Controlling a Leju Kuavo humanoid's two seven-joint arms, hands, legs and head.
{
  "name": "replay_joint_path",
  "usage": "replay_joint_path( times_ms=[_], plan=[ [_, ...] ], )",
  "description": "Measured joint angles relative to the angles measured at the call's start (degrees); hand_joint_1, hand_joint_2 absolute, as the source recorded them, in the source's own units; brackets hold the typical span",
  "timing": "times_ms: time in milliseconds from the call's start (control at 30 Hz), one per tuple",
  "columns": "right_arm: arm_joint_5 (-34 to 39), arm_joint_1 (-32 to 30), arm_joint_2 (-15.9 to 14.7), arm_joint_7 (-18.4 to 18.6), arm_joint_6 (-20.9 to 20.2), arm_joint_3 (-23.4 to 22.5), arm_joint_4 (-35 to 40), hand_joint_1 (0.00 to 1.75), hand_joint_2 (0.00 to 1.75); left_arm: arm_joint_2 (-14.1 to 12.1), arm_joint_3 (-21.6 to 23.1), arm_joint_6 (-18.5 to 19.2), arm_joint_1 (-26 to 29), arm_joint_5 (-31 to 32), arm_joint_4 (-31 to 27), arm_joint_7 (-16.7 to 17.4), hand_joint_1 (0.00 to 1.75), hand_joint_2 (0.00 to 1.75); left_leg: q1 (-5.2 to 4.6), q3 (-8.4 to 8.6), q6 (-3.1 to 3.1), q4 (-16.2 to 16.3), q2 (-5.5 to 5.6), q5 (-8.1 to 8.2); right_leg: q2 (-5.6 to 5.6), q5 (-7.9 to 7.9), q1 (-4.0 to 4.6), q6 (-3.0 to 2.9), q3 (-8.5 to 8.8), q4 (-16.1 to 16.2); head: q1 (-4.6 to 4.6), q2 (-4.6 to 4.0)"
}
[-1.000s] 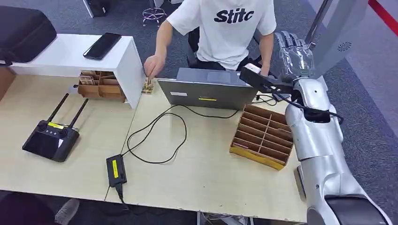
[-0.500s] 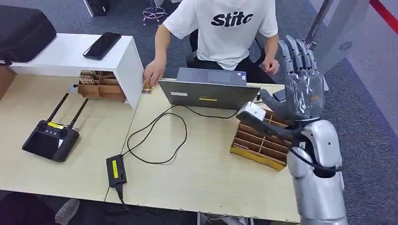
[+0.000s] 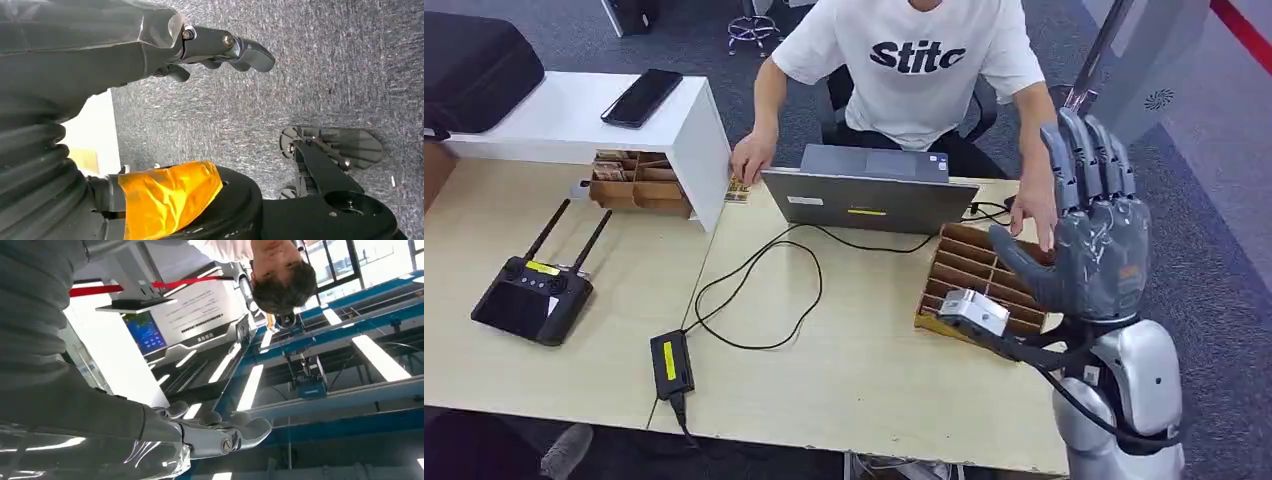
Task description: Pass the card to the sensor for recognition and then transmit it.
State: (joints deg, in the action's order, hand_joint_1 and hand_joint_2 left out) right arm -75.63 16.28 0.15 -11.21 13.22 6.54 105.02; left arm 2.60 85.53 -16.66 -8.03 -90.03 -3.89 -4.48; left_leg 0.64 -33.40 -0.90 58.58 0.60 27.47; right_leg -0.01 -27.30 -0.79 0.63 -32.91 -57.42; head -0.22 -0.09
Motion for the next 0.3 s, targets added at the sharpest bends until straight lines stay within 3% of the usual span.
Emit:
replay_joint_path(
  times_ms=[200, 300],
  plan=[
    [0.29, -0.75, -0.33, -0.02, 0.61, 0.24, 0.83, 0.0, 1.75, 0.02, -0.15, -0.13, -0.01, 0.02, 0.0, 0.0, 0.0, 1.75, 0.0, 0.01, 0.0, 0.0, 0.0, 0.0, -0.01, -0.02, 0.0, 0.01, -0.02, 0.0, 0.0, 0.0],
    [3.48, -5.56, -0.5, -1.49, 4.16, 0.15, 4.25, 0.0, 1.75, 0.2, -1.4, -0.28, 0.13, 0.02, 0.0, -0.2, 0.0, 1.75, 0.0, 0.0, -0.01, 0.01, 0.08, 0.03, -0.1, -0.07, 0.0, 0.01, 0.0, 0.02, 0.0, 0.0]
  ],
)
